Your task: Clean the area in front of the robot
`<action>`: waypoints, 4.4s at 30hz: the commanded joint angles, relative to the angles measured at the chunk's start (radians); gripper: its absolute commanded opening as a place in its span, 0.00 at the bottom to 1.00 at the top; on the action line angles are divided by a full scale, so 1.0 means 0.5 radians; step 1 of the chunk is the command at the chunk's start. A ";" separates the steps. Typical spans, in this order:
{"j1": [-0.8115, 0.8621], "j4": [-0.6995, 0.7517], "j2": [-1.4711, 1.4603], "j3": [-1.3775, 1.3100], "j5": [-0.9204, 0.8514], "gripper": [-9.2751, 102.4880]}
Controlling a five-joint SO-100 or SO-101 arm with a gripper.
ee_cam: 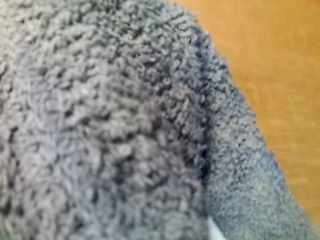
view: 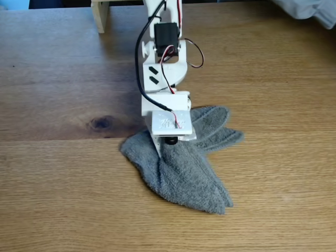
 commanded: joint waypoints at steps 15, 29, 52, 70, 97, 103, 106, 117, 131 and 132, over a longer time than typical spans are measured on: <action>-0.868 -0.954 0.485 0.930 0.141 0.08; -0.215 -1.138 -0.310 -0.074 0.110 0.08; -0.500 0.927 0.927 0.249 0.236 0.08; -0.445 -1.344 0.025 0.626 -0.015 0.08; 0.055 0.923 0.933 0.270 0.083 0.08; 0.071 1.310 1.595 0.684 0.049 0.08; 0.252 1.436 1.875 0.936 0.034 0.08; 1.301 1.101 2.537 2.034 -0.476 0.08; 1.690 0.031 2.611 2.896 -0.678 0.24; 1.681 0.028 2.617 2.918 -0.678 0.28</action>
